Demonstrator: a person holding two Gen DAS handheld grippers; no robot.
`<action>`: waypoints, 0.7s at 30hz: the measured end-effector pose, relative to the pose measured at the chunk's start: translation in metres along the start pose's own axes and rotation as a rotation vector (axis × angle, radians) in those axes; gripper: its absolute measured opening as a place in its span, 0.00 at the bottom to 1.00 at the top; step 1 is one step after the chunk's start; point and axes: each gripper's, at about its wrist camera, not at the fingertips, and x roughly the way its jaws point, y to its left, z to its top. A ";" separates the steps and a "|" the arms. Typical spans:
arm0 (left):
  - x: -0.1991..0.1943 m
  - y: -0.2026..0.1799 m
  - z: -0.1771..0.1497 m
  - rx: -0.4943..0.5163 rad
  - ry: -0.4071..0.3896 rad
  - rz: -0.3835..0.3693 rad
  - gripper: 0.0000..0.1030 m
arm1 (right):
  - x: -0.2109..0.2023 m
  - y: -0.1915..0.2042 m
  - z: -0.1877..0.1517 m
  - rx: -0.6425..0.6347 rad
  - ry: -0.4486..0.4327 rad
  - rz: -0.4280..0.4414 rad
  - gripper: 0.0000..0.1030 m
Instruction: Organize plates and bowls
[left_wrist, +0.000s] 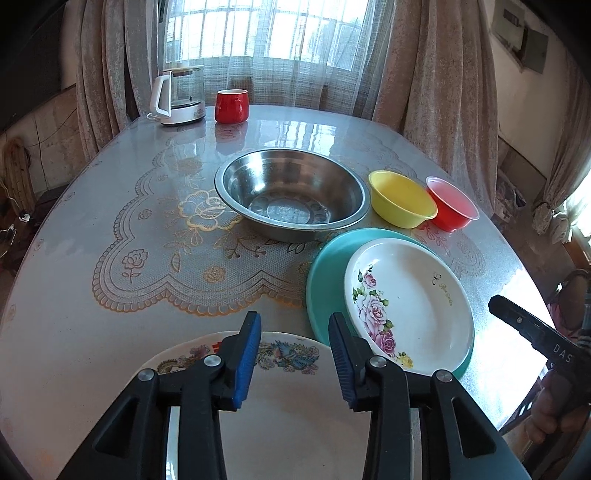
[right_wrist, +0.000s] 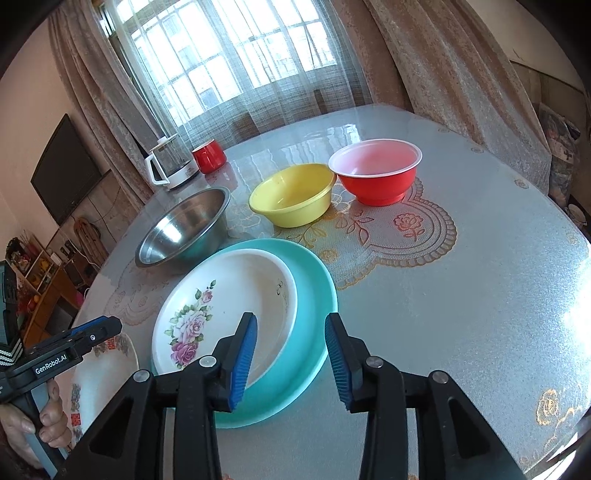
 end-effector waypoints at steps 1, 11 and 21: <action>-0.002 0.004 0.000 -0.004 -0.004 0.000 0.39 | -0.001 0.001 0.000 -0.004 0.001 0.019 0.39; -0.030 0.053 -0.017 -0.078 -0.054 0.050 0.40 | -0.008 0.032 -0.010 -0.081 0.069 0.296 0.42; -0.047 0.097 -0.041 -0.177 -0.077 0.054 0.39 | -0.007 0.073 -0.037 -0.201 0.208 0.534 0.42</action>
